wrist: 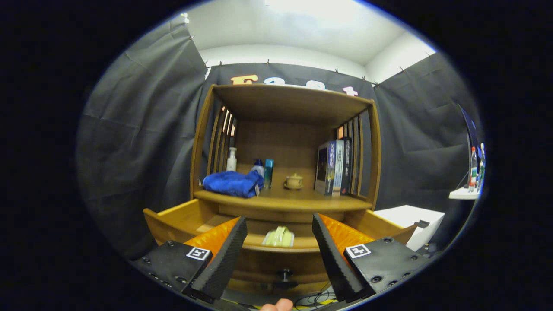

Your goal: Pull open the drawer, take out the items inside it, and place them on the countertop above the cabinet.

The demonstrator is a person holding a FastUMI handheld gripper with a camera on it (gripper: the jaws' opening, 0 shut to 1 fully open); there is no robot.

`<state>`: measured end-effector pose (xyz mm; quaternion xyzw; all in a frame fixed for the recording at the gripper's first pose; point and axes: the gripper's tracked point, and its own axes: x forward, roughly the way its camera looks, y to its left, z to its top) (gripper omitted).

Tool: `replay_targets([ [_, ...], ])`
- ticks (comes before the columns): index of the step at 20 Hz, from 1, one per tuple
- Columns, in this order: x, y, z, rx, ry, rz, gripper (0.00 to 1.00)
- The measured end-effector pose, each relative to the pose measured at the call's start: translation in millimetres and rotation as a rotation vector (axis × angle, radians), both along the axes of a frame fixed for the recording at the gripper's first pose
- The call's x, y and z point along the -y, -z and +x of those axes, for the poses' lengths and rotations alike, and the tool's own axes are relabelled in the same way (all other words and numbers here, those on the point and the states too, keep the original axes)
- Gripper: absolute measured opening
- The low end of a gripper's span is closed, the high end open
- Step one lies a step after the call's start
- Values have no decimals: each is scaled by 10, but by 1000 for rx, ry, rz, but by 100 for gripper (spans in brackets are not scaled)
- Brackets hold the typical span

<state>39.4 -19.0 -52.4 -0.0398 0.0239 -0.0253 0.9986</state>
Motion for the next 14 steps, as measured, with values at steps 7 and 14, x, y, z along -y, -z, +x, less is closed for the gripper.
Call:
replay_targets([
  [7,135,-638,775,-117,135,-16,98],
  [14,257,165,1454,-480,197,109,98],
])
